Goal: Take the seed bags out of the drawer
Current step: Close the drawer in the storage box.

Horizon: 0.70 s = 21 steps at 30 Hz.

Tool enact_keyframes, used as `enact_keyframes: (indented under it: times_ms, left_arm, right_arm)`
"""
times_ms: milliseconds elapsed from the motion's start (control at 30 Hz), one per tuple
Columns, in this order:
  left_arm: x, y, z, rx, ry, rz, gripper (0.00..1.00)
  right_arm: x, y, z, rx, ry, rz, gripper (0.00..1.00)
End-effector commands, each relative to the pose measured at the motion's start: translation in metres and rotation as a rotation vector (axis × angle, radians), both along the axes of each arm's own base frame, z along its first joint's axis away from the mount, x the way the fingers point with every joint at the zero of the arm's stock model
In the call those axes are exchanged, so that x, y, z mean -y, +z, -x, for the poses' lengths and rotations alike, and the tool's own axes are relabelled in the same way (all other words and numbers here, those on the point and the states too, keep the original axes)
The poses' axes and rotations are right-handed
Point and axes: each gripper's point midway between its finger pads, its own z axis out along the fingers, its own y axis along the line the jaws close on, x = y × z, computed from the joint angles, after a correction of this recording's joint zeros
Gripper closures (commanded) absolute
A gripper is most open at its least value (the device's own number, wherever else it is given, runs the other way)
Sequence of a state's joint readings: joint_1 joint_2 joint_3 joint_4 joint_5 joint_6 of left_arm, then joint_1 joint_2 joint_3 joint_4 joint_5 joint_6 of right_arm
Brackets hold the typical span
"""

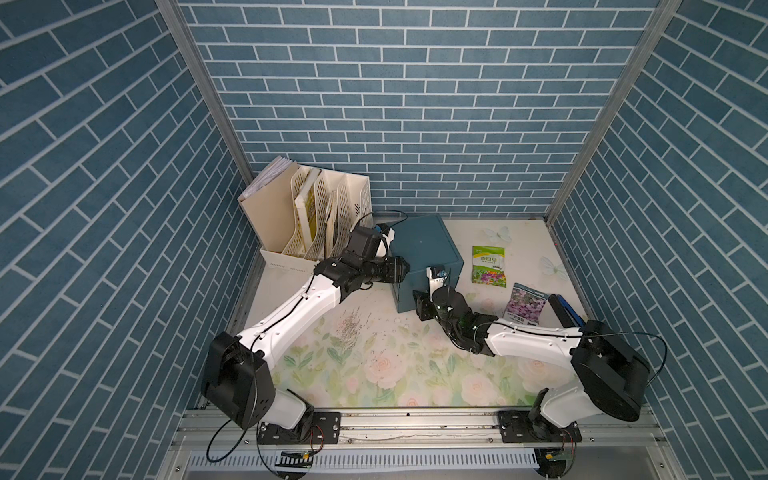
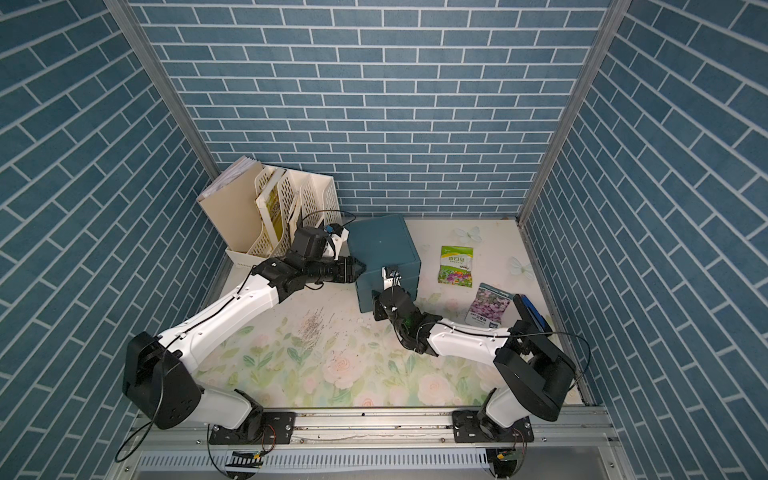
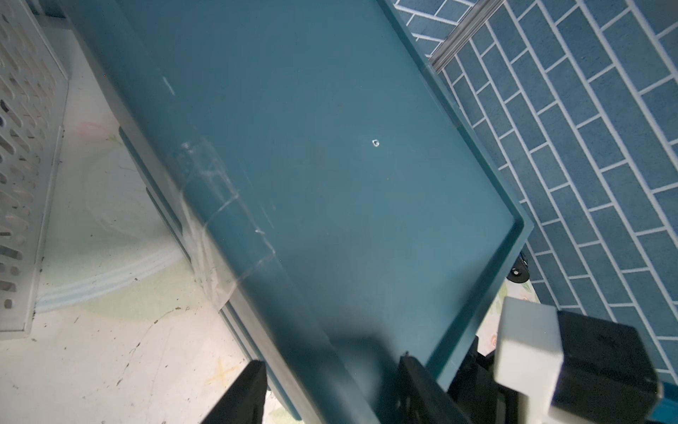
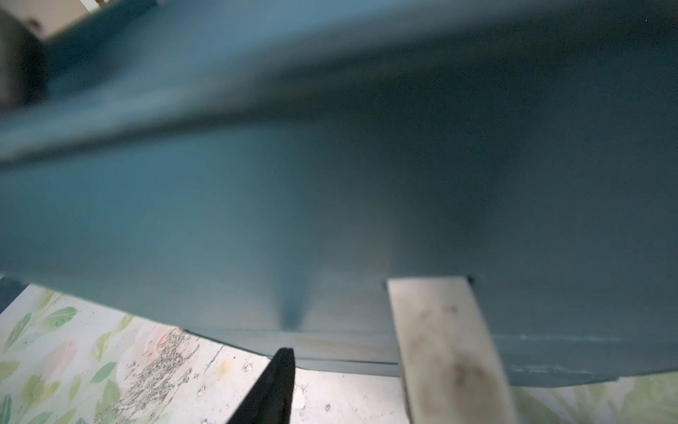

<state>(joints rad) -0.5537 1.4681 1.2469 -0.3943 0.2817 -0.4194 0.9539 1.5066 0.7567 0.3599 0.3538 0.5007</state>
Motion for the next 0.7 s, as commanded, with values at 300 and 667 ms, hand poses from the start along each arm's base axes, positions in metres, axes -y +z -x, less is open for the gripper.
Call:
enact_keyframes:
  times_ms: [300,667]
  left_arm:
    - [-0.015,-0.047,0.014,-0.139,0.002,-0.120,0.39]
    - [-0.014,-0.049,0.014,-0.141,-0.007,-0.118,0.39]
  right_arm:
    - [0.021,-0.020,0.039,-0.203,0.028,-0.073,0.38]
    - [0.019,-0.026,0.060,-0.365,0.023,-0.372,0.34]
